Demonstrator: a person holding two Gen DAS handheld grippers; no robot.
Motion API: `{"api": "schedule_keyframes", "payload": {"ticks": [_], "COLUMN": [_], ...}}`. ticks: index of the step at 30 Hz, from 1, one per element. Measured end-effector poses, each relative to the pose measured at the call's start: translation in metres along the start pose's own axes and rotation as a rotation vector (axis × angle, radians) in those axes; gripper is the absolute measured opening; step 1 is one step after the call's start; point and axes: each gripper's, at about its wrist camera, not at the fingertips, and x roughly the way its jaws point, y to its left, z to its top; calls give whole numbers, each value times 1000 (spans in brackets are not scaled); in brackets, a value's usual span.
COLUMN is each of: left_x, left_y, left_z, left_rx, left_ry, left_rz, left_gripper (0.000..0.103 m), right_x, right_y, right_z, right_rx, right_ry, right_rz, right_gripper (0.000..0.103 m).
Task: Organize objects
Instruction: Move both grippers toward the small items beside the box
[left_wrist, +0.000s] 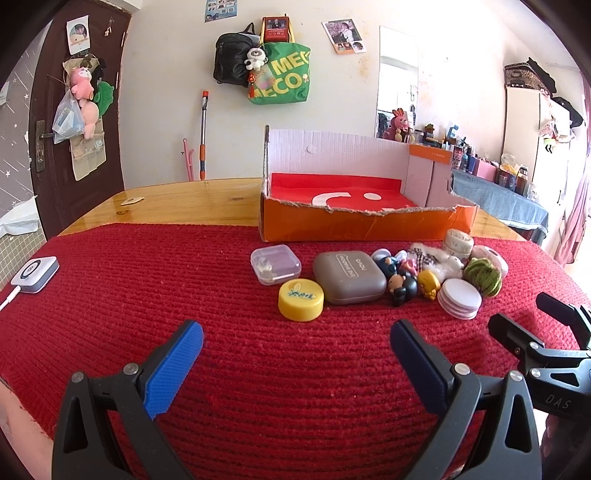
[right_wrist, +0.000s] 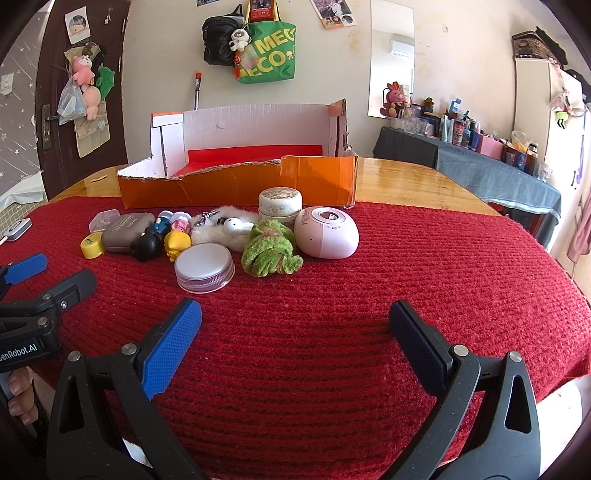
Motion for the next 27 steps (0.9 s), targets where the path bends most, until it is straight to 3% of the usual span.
{"api": "schedule_keyframes", "payload": {"ticks": [5,11,16,27], "left_x": [0,16,25,52], "left_y": [2,-3,5,19], "left_z": [25,38,44,43], "left_rx": [23,79,88,151], "left_ry": [11,96,157,299], "left_rz": [-32,-79,-103,-166], "left_gripper": [103,103,103,100], "right_x": [-2,7,24,63], "right_y": [-4,-23,-40,-62], "right_z": [18,50,65,71], "right_rx": [-23,4,24,52], "right_ry": [-26,-9,55,237], "right_rz": [-8,-4,-36,-5], "right_gripper": [103,103,103,103]}}
